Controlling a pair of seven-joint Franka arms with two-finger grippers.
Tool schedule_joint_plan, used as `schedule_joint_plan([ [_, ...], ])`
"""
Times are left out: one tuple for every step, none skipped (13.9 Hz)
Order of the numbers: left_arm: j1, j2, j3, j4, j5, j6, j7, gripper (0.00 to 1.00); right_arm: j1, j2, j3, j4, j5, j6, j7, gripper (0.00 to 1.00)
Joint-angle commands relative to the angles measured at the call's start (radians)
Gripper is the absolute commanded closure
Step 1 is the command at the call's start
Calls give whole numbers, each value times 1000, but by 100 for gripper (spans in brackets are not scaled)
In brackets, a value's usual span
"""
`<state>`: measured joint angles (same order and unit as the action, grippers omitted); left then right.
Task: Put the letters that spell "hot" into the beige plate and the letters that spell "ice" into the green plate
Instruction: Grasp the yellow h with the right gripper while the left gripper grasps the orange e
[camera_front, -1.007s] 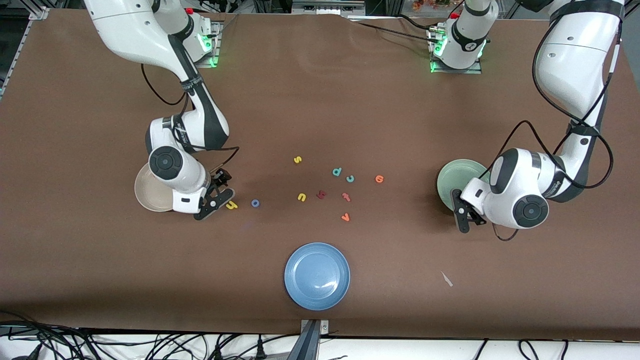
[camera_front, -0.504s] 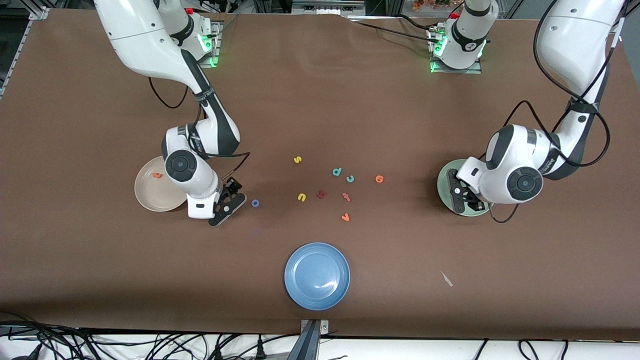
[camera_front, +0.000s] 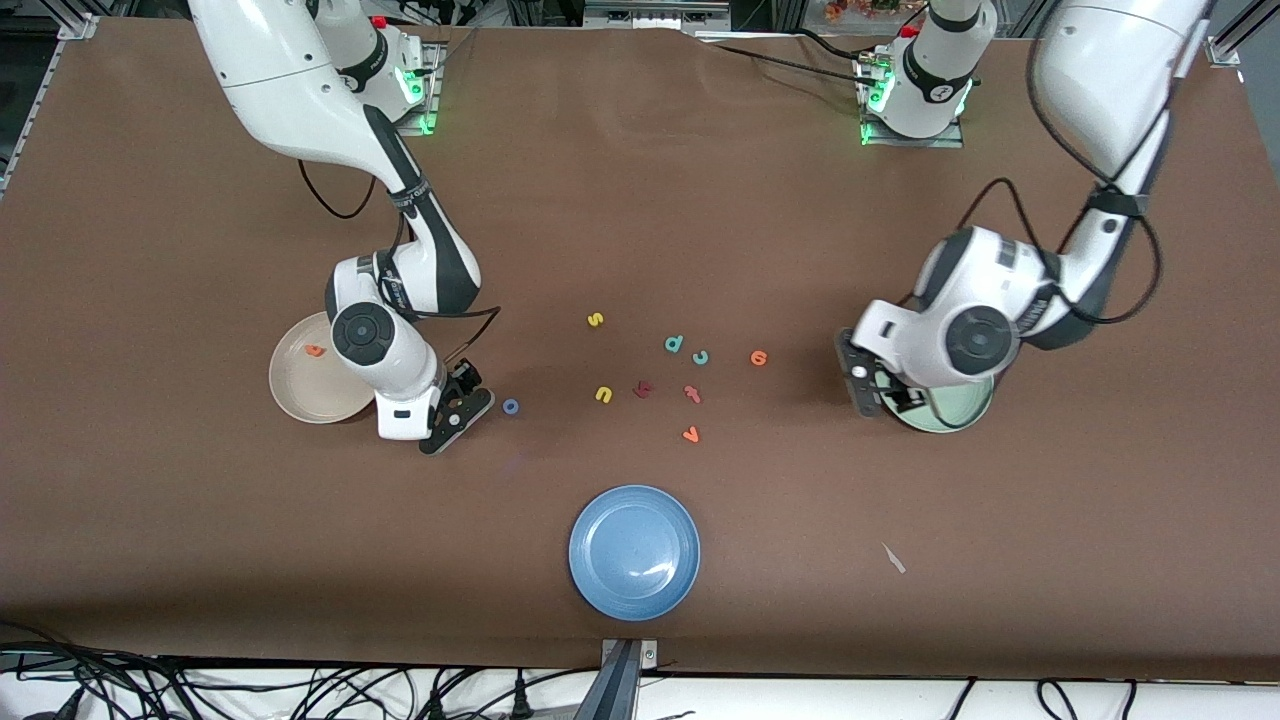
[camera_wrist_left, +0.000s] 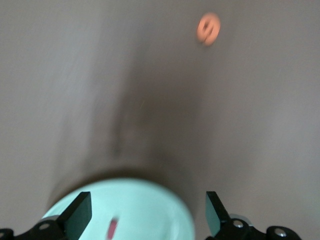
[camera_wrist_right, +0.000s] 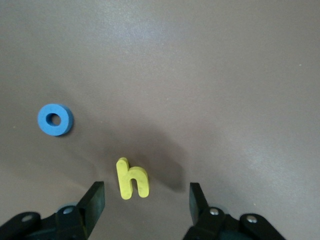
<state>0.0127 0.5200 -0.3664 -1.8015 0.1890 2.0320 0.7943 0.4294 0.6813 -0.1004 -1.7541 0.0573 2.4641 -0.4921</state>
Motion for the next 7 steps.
schedule_joint_plan([
  [-77, 8, 6, -9, -57, 23, -194, 0, -17, 30, 18, 21, 10, 30, -28, 23],
  [-95, 14, 6, -9, -83, 49, -264, 0, -17, 32, 19, 21, 10, 32, -28, 23],
  [-111, 29, 6, -9, -85, 60, -346, 0, -18, 32, 27, 21, 12, 33, -28, 23],
  [-143, 40, 6, -12, -83, 82, -425, 0, -24, 32, 30, 21, 12, 36, -26, 24],
  [-183, 52, 7, -21, -80, 109, -508, 0, -24, 32, 30, 21, 12, 36, -25, 26],
  [-215, 67, 7, -22, -69, 125, -605, 0, -24, 34, 30, 21, 12, 36, -25, 31],
  [-241, 84, 9, -21, -68, 134, -677, 0, -24, 34, 31, 21, 12, 36, -25, 36],
])
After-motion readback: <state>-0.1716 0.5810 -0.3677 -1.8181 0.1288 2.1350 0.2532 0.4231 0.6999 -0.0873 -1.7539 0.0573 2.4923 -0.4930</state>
